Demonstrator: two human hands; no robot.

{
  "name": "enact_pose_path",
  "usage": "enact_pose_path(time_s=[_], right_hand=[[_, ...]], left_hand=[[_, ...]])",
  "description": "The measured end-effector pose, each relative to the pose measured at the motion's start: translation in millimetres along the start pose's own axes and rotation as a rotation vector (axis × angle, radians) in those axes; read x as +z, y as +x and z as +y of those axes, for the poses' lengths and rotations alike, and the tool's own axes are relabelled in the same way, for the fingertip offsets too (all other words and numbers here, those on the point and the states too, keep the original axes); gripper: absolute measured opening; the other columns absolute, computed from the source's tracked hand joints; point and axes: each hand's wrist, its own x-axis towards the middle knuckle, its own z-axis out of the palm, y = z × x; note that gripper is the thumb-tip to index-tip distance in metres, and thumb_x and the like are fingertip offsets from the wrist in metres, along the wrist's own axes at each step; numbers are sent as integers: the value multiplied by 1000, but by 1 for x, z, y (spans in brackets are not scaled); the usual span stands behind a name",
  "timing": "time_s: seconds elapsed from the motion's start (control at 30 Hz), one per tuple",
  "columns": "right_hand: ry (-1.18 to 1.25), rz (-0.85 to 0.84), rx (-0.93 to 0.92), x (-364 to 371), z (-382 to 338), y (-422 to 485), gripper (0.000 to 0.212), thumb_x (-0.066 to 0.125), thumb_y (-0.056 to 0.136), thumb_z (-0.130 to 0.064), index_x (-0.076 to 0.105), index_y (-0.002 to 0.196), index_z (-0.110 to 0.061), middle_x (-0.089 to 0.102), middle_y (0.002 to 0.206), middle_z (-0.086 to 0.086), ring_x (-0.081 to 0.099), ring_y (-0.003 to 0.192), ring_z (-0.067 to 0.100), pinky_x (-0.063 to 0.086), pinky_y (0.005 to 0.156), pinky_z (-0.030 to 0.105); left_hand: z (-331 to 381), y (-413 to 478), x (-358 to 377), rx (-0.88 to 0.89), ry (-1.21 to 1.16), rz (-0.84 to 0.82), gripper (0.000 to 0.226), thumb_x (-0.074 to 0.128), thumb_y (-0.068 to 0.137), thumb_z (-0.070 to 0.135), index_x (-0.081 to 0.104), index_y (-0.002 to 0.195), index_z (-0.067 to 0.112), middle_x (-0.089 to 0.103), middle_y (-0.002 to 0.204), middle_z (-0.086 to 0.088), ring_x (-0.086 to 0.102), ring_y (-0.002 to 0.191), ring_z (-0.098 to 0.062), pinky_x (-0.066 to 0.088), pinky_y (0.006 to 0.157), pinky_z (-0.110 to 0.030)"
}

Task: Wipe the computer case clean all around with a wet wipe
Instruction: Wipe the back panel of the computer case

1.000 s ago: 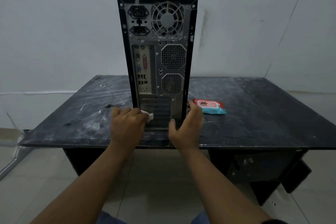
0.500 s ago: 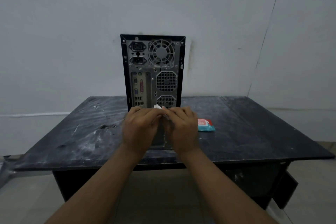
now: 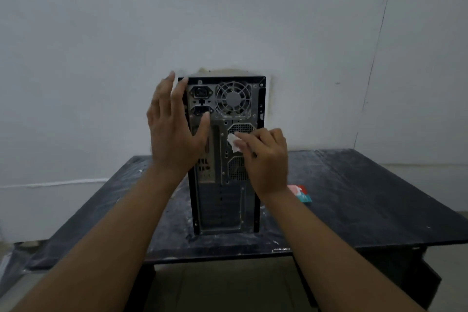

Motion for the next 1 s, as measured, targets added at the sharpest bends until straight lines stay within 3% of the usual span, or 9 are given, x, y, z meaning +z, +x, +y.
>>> enact_pose_path(time_s=[0.1,0.27,0.37,0.47,0.67,0.87,1.0], right_hand=[[-53,26,-6,2,0,-17,11,84,93,-28,82,103,-23,72,92,-6,52,87,22,44,67,42],[-105,30,-12,6,0,-20,16,87,90,-32,84,105,-26,75,97,-10,54,88,23,40,71,40],[-75,105,50,10,-7,10,14,84,94,-36,84,103,-25,75,97,-9,55,89,23,38,73,39],[-39,166,63,17,-17,38,15,82,95,-38,85,103,-25,75,97,-9,55,91,22,37,76,37],[-67,107,-40,18,-21,48,13,80,97,-38,84,101,-26,74,98,-9,56,93,22,38,74,41],[-78,151,5,20,-40,76,15,78,97,-40,83,99,-26,74,97,-11,56,93,23,36,76,39],[-71,177,10,23,-49,92,15,77,98,-41,82,98,-27,72,95,-12,56,94,22,38,77,40]], left_hand=[[-8,18,4,70,16,-116,80,62,104,43,26,166,8,18,177,-9,9,165,-24,17,131,-54],[-11,26,12,71,-67,-143,81,68,99,43,31,161,7,32,165,-10,29,157,-27,34,125,-50],[-10,25,16,92,-109,-151,89,75,93,44,31,159,3,32,162,-14,30,155,-28,34,126,-42],[-12,25,15,107,-145,-159,90,76,92,42,30,160,3,32,162,-13,30,155,-28,35,125,-43],[-15,27,10,84,-251,-148,81,74,90,28,36,157,7,36,159,-7,36,151,-24,40,122,-44],[-17,35,-1,72,-367,-161,75,72,78,6,45,148,12,42,147,-1,52,133,-18,57,100,-36],[-22,37,-6,94,-373,-186,79,68,74,-4,45,148,11,42,145,-1,53,126,-16,58,90,-30]])
